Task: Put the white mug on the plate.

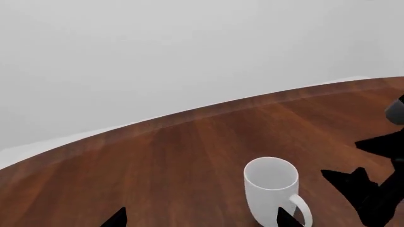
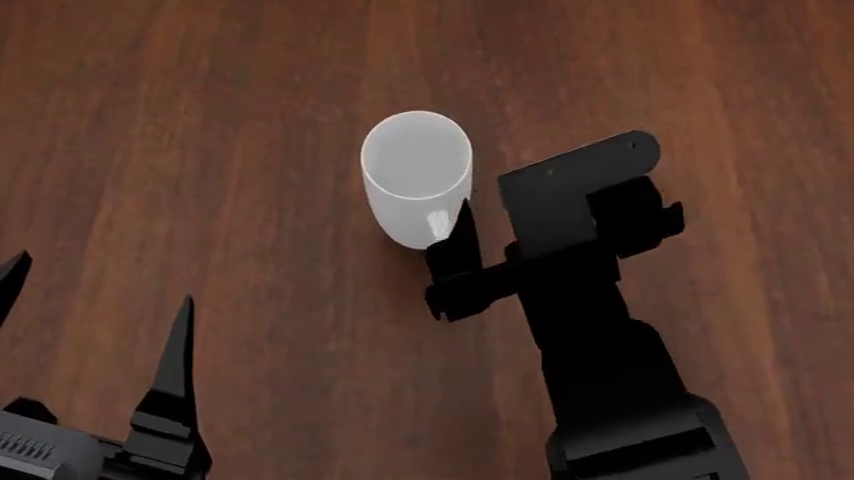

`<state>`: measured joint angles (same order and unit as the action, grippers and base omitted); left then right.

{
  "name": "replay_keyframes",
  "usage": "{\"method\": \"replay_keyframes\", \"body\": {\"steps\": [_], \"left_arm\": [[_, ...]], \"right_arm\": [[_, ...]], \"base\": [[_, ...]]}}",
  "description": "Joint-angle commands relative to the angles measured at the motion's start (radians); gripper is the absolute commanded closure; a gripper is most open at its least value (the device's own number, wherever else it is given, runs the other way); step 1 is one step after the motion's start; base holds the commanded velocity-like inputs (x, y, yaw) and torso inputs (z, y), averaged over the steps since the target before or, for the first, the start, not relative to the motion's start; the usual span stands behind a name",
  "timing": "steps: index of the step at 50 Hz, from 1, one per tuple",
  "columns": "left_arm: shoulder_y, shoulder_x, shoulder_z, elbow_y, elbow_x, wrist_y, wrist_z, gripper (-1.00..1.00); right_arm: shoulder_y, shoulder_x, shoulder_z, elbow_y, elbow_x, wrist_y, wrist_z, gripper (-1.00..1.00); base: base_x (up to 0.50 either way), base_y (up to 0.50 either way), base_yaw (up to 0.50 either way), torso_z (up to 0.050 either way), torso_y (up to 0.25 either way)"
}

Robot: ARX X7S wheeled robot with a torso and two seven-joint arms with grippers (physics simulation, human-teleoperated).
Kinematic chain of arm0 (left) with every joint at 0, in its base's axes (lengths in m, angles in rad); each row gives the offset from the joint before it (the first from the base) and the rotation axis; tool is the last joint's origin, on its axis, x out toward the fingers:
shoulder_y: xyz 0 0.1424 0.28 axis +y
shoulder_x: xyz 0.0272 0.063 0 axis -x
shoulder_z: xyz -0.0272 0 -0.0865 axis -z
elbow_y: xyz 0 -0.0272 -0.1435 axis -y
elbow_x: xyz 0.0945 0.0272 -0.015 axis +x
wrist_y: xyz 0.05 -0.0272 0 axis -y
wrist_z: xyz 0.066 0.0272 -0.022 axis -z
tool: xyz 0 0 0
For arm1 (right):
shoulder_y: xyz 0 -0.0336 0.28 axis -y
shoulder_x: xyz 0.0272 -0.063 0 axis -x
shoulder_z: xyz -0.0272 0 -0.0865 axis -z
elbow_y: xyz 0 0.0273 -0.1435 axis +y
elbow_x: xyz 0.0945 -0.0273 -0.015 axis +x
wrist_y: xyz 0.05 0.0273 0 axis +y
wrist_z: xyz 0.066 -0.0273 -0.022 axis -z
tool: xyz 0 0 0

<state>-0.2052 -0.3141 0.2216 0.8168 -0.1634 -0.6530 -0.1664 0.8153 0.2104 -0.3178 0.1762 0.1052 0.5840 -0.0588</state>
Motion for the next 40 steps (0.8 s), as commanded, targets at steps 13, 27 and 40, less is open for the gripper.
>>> {"method": "replay_keyframes", "body": {"steps": [13, 27, 40], "left_arm": [[0.015, -0.008, 0.017, 0.019, -0.006, 0.003, -0.01, -1.0], [0.014, -0.015, 0.024, 0.025, -0.005, 0.006, -0.016, -1.0], [0.024, -0.022, 0.025, 0.042, -0.013, 0.007, -0.021, -1.0]], "right_arm": [[-0.031, -0.022, -0.076, 0.021, -0.002, -0.039, -0.025, -1.0], [0.049, -0.071, -0.099, 0.284, -0.011, -0.17, -0.038, -1.0], [0.19, -0.153, -0.128, 0.705, -0.033, -0.397, -0.042, -1.0]], "base": [[0.0, 0.0, 0.0, 0.0, 0.0], [0.0, 0.0, 0.0, 0.0, 0.0], [0.0, 0.0, 0.0, 0.0, 0.0]]}}
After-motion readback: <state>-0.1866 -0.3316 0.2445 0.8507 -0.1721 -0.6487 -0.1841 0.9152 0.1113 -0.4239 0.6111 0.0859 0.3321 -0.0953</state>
